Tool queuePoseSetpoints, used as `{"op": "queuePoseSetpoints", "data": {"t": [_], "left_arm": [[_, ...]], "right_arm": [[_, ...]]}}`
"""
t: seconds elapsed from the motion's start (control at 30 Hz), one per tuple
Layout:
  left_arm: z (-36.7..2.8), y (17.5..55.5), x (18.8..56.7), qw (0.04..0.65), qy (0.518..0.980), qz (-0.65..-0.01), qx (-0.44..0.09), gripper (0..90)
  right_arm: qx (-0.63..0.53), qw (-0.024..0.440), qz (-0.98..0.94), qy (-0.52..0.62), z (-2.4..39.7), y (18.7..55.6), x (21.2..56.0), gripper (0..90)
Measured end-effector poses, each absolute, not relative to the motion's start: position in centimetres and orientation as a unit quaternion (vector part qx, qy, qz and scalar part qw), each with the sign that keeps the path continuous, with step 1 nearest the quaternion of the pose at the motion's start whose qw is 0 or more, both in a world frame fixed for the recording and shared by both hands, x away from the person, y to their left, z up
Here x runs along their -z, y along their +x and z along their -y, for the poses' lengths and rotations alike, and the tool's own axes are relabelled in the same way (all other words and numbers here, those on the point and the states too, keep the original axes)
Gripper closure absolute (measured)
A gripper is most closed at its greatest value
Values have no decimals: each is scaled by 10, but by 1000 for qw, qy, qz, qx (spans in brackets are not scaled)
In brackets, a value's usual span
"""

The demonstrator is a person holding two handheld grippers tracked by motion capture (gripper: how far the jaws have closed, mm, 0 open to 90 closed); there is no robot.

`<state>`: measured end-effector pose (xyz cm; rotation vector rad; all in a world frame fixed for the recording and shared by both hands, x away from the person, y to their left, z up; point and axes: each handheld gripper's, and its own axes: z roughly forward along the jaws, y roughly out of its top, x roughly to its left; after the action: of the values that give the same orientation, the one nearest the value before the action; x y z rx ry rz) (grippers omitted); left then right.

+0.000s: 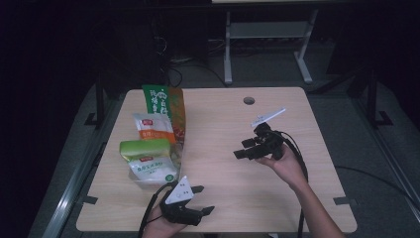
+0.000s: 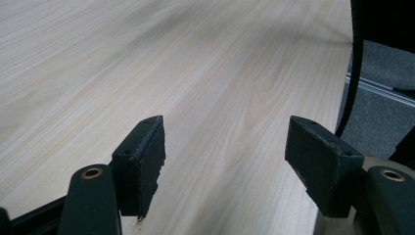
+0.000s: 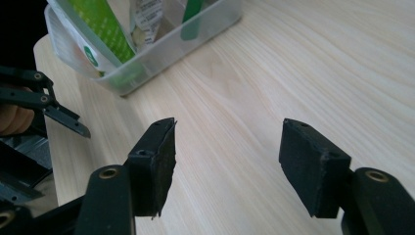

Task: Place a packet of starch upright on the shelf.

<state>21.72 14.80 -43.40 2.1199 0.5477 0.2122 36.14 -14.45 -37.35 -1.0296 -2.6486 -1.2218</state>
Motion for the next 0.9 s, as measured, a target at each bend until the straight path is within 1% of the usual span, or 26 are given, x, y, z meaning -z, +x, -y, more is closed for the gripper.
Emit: {"op": "queuePoseSetpoints", "data": {"t": [0.47,0.9], "left_arm": [[-150,218,433,454,858,-224,-86,305],[-149,218,434,458,855,-228,-83,300]], "right_arm": [[402,12,843,-356,175,354,376,370],[400,7,835,-378,200,342,390,361]]}}
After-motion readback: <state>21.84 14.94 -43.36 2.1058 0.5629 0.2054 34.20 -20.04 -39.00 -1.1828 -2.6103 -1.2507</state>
